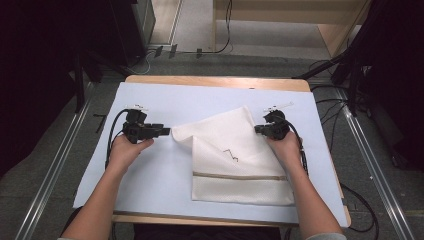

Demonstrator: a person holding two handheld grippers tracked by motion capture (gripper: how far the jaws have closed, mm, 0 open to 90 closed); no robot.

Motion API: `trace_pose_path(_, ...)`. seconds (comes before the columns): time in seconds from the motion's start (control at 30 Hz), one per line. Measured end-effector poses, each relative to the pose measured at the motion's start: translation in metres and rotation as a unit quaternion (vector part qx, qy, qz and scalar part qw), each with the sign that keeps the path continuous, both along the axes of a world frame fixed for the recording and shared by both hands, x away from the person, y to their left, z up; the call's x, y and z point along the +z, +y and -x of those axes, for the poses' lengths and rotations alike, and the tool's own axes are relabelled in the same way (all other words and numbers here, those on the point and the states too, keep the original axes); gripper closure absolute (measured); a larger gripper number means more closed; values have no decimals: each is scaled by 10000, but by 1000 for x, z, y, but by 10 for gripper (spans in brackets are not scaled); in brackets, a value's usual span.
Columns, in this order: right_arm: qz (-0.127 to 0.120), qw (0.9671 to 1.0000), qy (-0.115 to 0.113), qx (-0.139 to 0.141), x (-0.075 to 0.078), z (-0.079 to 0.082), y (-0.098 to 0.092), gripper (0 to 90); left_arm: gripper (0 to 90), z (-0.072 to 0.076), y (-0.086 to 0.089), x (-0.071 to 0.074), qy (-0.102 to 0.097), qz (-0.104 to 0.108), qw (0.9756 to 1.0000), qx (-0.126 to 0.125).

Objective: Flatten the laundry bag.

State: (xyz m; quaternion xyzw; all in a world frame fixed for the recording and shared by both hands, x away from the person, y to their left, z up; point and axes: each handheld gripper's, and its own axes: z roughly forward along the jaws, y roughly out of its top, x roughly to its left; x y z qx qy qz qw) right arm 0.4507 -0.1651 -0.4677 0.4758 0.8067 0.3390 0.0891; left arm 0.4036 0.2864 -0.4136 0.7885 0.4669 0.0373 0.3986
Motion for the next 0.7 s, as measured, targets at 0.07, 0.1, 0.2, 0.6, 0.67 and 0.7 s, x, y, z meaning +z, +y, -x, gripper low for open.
trace_pose_path(0.07, 68, 9999, -88, -111, 1, -1, -1, 898, 552, 0, -1, -1, 17, 4, 10000, -9)
trace_pose_path(0.1, 61, 9997, -135, -189, 1, -1, -3, 898, 552, 0, -1, -1, 21, -5, 10000, -19)
trace_pose_path(0.2, 28, 9988, -184, -452, 2, -3, -11, 898, 551, -1, -2, -2, 41, -23, 10000, -26)
trace_pose_path(0.6, 157, 9924, -235, -1197, 0, -6, -38, 897, 549, 2, -13, -2, 26, -83, 9998, -174)
trace_pose_path(0.67, 217, 9902, -299, -1344, -2, -6, -41, 895, 549, 3, -16, -2, 26, -73, 9998, -194)
trace_pose_path(0.7, 162, 9898, -269, -1387, -2, -6, -43, 889, 548, 3, -18, -2, 19, -89, 9997, -234)
